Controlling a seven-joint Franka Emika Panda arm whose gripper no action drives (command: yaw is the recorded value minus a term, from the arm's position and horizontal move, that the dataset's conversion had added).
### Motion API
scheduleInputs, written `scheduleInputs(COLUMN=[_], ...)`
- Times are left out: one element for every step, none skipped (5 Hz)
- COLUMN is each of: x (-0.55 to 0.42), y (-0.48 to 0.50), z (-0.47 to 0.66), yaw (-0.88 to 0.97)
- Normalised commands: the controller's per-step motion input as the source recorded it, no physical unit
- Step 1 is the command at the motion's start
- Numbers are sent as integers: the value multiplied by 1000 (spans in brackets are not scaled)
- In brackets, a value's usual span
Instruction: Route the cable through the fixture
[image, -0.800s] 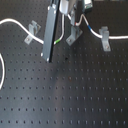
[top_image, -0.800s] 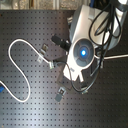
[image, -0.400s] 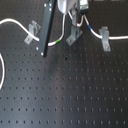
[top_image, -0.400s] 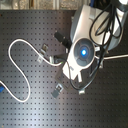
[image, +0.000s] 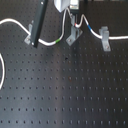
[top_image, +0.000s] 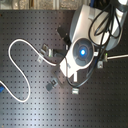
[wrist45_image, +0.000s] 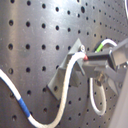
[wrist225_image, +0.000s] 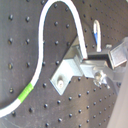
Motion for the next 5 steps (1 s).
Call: scheduleInputs(x=[-37, -160, -245, -201, -28], y=[-100, -280, -184, -116, -161], z=[187, 265, 115, 4, -184], yaw=[840, 631, 640, 534, 483])
